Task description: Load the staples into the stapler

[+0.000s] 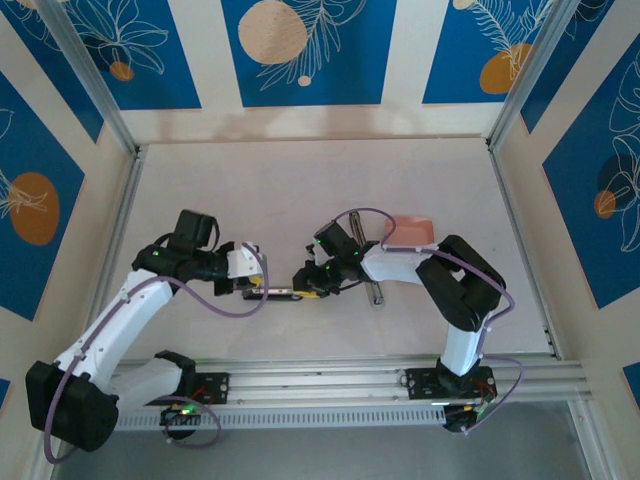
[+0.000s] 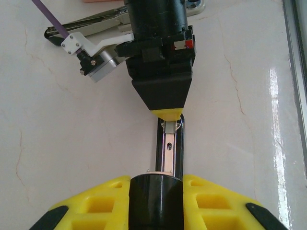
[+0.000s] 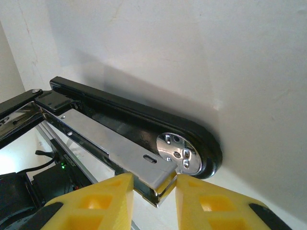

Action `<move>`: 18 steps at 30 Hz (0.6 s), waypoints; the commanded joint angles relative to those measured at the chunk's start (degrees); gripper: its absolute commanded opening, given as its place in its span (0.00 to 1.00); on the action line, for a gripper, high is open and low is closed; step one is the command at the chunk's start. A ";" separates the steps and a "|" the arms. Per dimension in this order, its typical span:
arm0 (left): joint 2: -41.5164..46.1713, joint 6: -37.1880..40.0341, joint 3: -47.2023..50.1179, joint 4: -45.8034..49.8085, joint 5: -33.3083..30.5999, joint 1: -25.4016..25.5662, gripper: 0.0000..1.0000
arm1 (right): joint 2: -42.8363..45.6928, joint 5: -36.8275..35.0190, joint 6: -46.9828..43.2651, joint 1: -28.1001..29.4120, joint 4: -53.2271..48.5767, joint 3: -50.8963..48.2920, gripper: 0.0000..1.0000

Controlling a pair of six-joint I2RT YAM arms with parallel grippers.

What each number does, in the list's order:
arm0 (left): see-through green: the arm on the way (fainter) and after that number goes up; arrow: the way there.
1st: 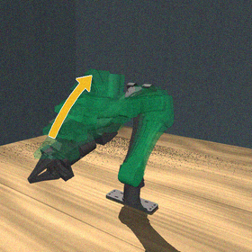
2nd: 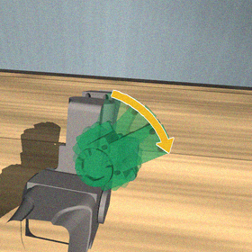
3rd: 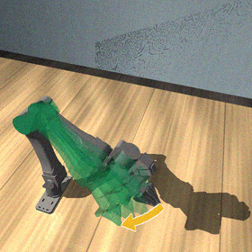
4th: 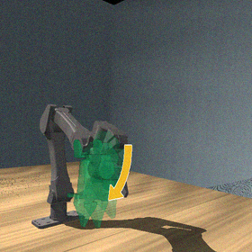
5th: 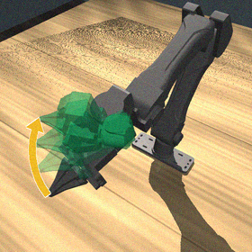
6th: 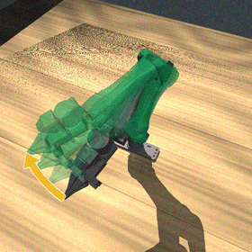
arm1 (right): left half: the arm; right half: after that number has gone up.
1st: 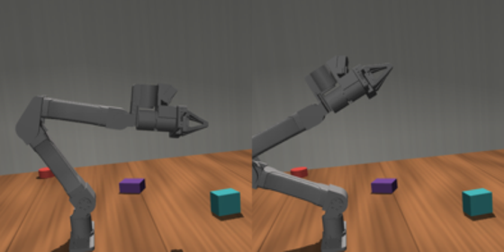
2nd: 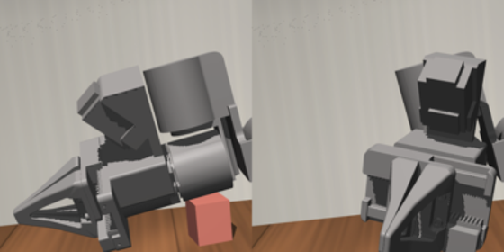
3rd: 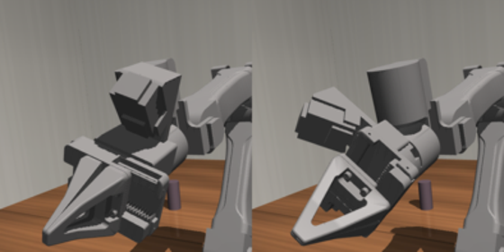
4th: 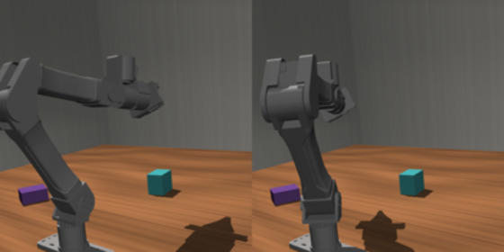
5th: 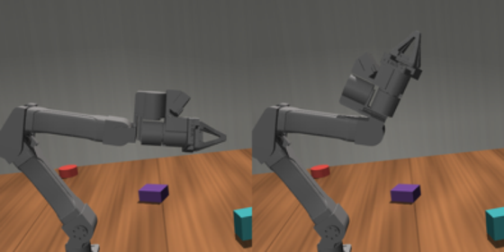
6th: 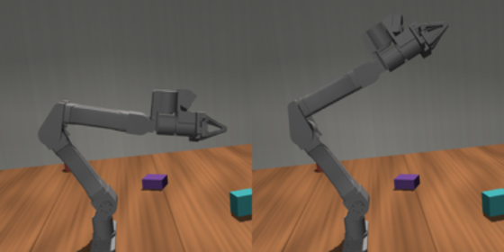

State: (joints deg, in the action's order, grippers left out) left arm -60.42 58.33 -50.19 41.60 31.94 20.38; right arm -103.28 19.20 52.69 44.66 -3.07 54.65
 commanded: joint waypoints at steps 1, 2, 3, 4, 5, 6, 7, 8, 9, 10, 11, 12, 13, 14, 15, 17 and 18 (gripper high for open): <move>0.13 -1.54 0.98 -6.54 6.41 0.60 0.17 | -1.50 2.85 0.31 1.30 1.42 1.18 0.29; 0.16 -1.87 1.34 -7.02 6.38 0.59 0.17 | -1.57 2.89 0.31 1.30 1.48 1.16 0.29; 0.17 -2.20 1.62 -7.35 6.31 0.58 0.17 | -1.71 3.02 0.35 1.29 1.65 1.20 0.29; 0.22 -2.61 1.90 -7.75 6.28 0.62 0.17 | -1.68 3.05 0.39 1.30 1.83 1.10 0.29; 0.23 -3.15 2.20 -8.34 6.11 0.62 0.17 | -1.68 3.07 0.44 1.39 2.06 1.07 0.29; 0.28 -3.56 2.42 -8.74 6.21 0.69 0.17 | -1.75 3.12 0.46 1.38 2.28 0.98 0.29; 0.39 -3.78 2.70 -9.10 6.20 0.79 0.17 | -1.75 3.24 0.47 1.39 2.43 0.97 0.29; 0.43 -4.20 3.03 -9.59 6.13 0.87 0.17 | -1.84 3.31 0.48 1.40 2.61 0.98 0.29; 0.43 -4.58 3.36 -10.18 6.04 1.01 0.17 | -1.88 3.45 0.56 1.39 2.79 0.91 0.29; 0.48 -4.94 3.67 -10.75 5.92 1.05 0.17 | -1.92 3.53 0.65 1.42 3.04 0.85 0.29; 0.58 -5.37 3.99 -11.48 5.82 1.14 0.17 | -2.03 3.67 0.69 1.47 3.36 0.76 0.29; 0.63 -6.11 4.34 -12.40 5.89 1.26 0.17 | -2.11 3.86 0.82 1.48 3.81 0.64 0.29; 0.71 -6.64 4.65 -13.19 5.93 1.32 0.17 | -2.25 4.00 1.00 1.47 4.24 0.54 0.29; 0.65 -7.17 4.92 -13.94 5.89 1.48 0.17 | -2.40 4.38 1.34 1.41 4.98 0.38 0.29; 0.53 -7.88 5.18 -14.85 5.78 1.67 0.17 | -2.55 4.93 1.88 1.39 6.11 0.01 0.29; 0.06 -8.94 5.05 -15.73 6.01 2.07 0.17 | -2.95 6.12 3.11 1.20 9.03 -0.80 0.29; -0.28 -9.31 4.93 -15.97 6.19 2.41 0.17 | -3.23 6.59 3.55 1.13 10.16 -1.08 0.29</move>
State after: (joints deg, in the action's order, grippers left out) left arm -60.64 51.40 -44.40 33.06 31.99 21.41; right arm -105.23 21.41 54.19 45.06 2.24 54.57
